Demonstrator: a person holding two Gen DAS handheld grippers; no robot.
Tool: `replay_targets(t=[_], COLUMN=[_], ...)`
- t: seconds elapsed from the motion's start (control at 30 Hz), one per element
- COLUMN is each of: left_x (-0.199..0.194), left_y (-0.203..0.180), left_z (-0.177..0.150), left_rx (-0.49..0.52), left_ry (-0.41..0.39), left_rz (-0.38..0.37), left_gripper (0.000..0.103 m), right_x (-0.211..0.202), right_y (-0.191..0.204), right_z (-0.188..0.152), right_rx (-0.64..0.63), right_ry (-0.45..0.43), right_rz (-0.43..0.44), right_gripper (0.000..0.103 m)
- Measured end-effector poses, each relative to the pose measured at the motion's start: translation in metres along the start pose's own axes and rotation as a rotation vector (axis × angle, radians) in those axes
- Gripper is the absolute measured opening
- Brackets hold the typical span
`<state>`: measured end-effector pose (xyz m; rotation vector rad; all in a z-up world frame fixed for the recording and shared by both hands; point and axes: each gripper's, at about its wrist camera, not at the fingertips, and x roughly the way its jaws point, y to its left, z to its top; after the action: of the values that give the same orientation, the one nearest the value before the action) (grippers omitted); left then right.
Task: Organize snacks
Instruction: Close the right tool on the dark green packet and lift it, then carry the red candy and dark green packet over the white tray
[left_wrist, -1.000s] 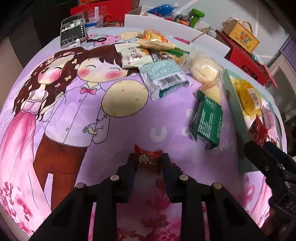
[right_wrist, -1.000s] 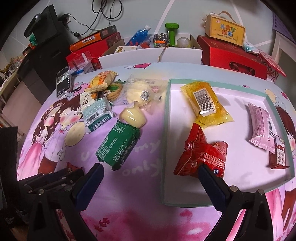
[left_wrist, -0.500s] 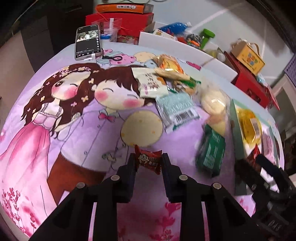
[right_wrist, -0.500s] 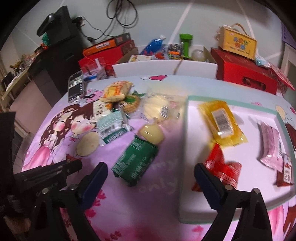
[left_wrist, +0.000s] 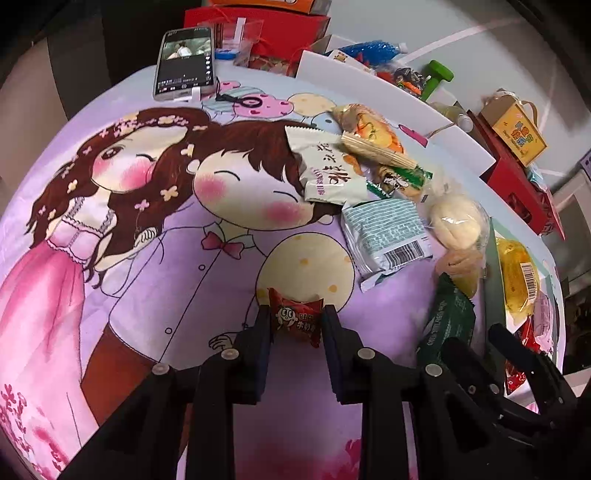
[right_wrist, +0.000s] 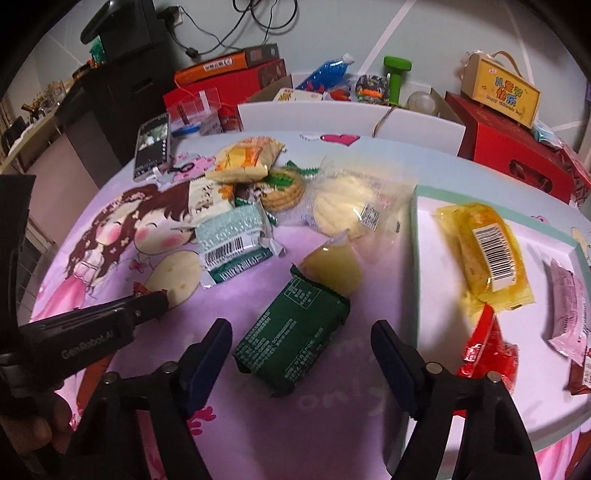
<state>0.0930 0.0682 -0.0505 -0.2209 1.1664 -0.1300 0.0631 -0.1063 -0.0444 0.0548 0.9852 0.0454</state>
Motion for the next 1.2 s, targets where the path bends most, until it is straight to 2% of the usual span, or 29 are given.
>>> replay_targets(t=[0.3, 0.6, 0.87, 0.93, 1.2], left_x=[-0.001, -0.002, -0.003, -0.005, -0.009], left_y=[0.000, -0.003, -0.006, -0.007, -0.012], left_z=[0.001, 0.001, 0.002, 0.003, 0.003], left_rx=[-0.002, 0.008, 0.022, 0.024, 0.043], left_ry=[-0.001, 0.000, -0.002, -0.008, -0.019], left_rz=[-0.006, -0.001, -0.002, -0.002, -0.004], left_gripper=[0.028, 0.028, 0.028, 0.028, 0.028], right_x=[0.015, 0.020, 0.017, 0.016, 0.011], right_y=[0.003, 0.003, 0.002, 0.002, 0.001], right_z=[-0.002, -0.004, -0.005, -0.005, -0.006], right_rx=[-0.005, 0.000, 0.004, 0.001, 0.000], right_ry=[0.022, 0.031, 0.028, 0.026, 0.022], right_rz=[0.007, 0.029, 0.031, 0.032, 0.038], right_gripper=[0.075, 0.057, 0.050, 0.045, 0.043])
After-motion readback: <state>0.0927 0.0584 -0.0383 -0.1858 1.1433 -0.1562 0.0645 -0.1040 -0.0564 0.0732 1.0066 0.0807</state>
